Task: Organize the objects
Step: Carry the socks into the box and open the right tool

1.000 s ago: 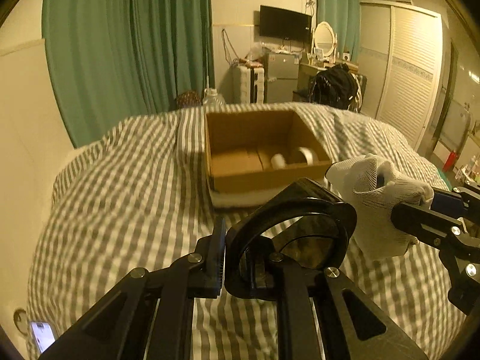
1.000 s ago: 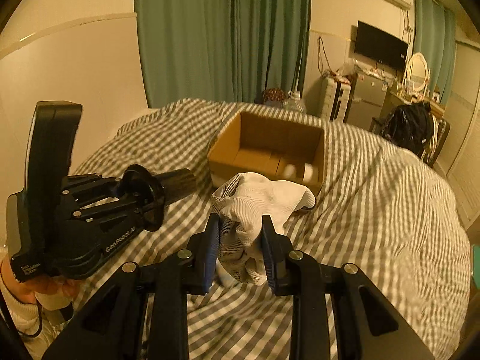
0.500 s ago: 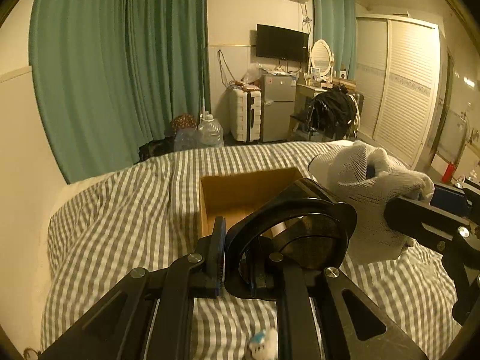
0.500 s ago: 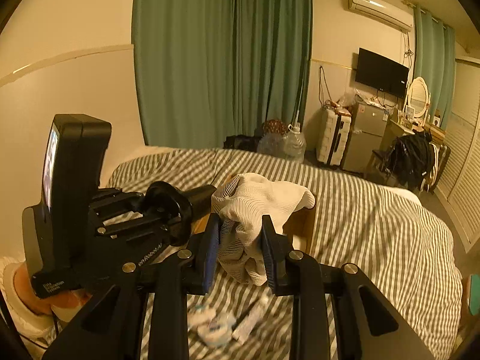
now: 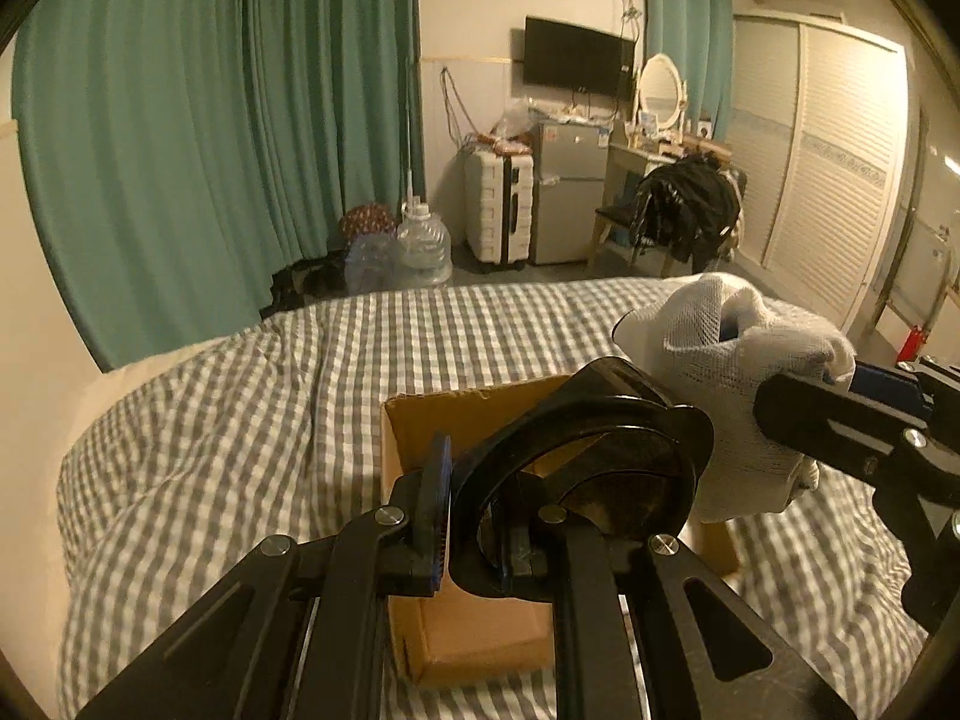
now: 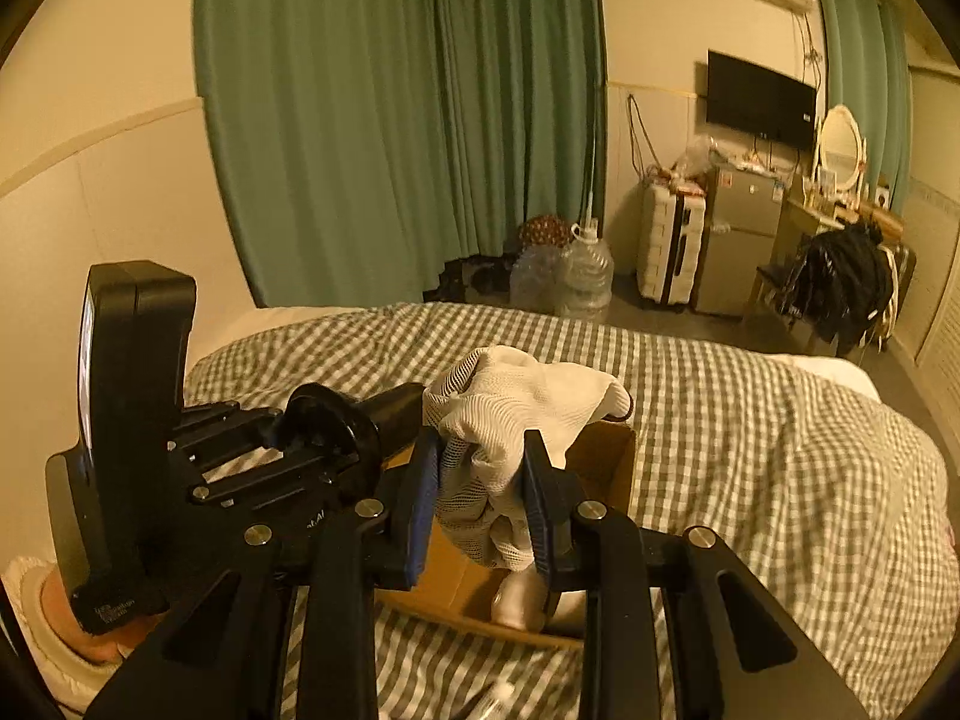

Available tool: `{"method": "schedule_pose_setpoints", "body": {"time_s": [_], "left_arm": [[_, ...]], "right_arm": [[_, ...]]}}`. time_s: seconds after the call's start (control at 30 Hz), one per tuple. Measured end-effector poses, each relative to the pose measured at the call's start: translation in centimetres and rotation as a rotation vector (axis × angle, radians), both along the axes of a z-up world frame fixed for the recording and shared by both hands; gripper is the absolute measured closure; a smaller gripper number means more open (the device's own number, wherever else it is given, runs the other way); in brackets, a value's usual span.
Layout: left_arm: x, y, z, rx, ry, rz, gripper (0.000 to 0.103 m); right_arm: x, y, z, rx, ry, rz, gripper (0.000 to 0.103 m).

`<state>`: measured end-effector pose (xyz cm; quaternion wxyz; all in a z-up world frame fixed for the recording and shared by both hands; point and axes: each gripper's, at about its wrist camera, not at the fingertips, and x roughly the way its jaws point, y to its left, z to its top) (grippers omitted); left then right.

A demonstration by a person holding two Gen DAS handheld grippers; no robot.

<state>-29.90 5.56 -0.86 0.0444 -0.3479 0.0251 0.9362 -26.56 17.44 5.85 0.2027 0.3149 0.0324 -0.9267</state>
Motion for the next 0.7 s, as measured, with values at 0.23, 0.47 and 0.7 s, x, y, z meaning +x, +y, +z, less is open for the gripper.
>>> {"method": "schedule_pose_setpoints", "body": {"time_s": [0.23,0.47,0.7], "left_arm": [[-3.9,0.0,-4.6,-0.017,-0.06,0.002,0.091],[-5.5,0.5,-8.1,-0.024,-0.099,-0.013,0.091],[-5.8,0.2,-9.9,-0.029,-0.133,-0.012,0.091]], "right_arm": [[-5.5,0.1,-4.1,0.013,-0.071,-0.006,0.077],[-8.2,0.0,-8.4,0.011,-0.134,0.007,0.077],[-8.7,-0.5,-10.5,0.025,-0.176,0.019,0.077]]}}
